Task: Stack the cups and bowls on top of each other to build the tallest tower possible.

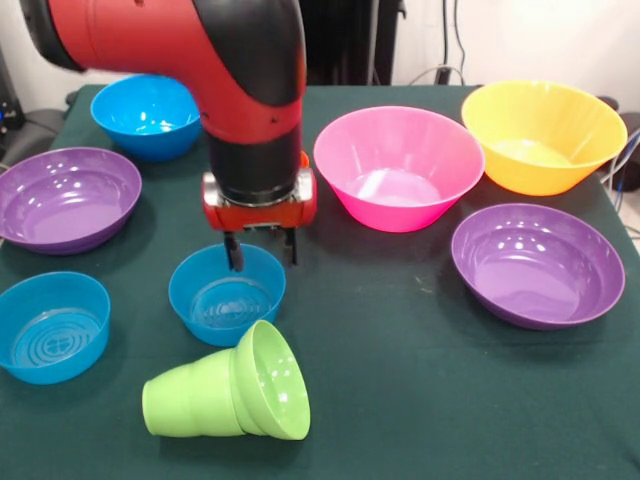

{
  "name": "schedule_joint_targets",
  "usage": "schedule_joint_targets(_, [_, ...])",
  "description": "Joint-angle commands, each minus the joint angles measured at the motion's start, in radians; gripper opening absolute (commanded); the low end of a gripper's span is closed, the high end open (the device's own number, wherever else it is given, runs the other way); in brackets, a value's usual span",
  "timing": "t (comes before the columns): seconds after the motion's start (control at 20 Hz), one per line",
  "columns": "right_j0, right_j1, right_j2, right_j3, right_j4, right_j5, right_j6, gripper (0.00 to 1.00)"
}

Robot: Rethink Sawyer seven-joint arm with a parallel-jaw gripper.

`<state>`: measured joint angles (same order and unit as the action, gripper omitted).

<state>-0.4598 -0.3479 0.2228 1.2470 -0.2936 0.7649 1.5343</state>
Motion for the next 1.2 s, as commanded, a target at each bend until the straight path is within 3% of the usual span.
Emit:
schedule_joint_targets(0.05, [0.038, 0.076, 0.040, 0.016, -0.054, -0.028, -0.017, 1.00])
schedule_joint_targets(1.2, [0.051, 0.061, 0.002, 0.034, -0.048, -0.007, 0.007, 1.00])
